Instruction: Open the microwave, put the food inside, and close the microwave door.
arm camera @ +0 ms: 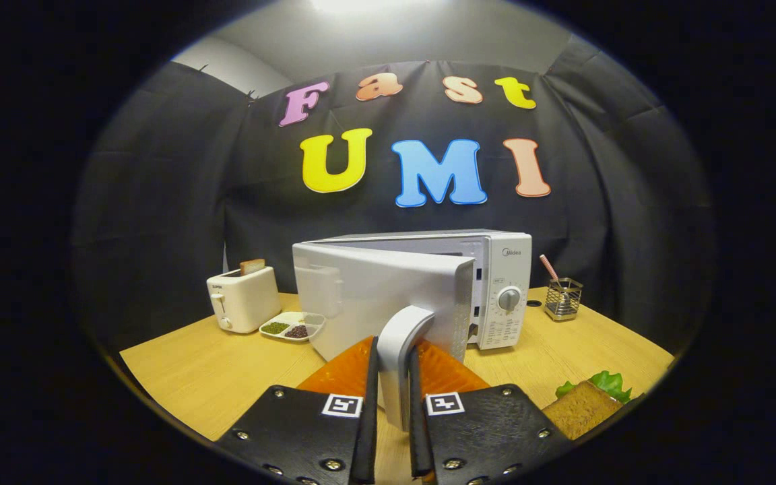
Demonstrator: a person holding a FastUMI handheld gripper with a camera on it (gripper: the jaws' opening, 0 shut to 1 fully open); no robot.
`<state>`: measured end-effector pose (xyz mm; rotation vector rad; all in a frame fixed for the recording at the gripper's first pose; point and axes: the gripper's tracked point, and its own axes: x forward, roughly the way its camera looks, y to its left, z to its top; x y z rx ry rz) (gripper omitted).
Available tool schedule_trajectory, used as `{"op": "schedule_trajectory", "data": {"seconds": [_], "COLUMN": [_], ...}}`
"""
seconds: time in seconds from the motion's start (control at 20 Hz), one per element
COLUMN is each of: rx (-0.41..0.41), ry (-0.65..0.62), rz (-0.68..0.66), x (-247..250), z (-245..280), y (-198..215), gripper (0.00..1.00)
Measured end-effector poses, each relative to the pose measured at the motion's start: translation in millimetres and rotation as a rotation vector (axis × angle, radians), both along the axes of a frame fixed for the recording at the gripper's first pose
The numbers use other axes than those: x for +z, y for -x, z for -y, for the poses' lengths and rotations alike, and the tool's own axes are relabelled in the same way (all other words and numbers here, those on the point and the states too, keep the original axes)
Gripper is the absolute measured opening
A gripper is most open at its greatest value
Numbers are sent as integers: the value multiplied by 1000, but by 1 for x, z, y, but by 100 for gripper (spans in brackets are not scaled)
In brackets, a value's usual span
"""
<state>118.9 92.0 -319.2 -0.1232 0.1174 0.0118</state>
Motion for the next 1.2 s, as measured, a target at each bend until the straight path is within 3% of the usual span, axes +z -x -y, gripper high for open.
{"op": "schedule_trajectory", "data": {"seconds": [0.5, 1.0, 1.2], "rx": [183, 139, 225], "ry": [0, -18, -45], "rz": [-20, -32, -59], "x": [-17, -33, -43], "z": [-98, -163, -205], "y": [49, 67, 80], "gripper": [27, 28, 28]}}
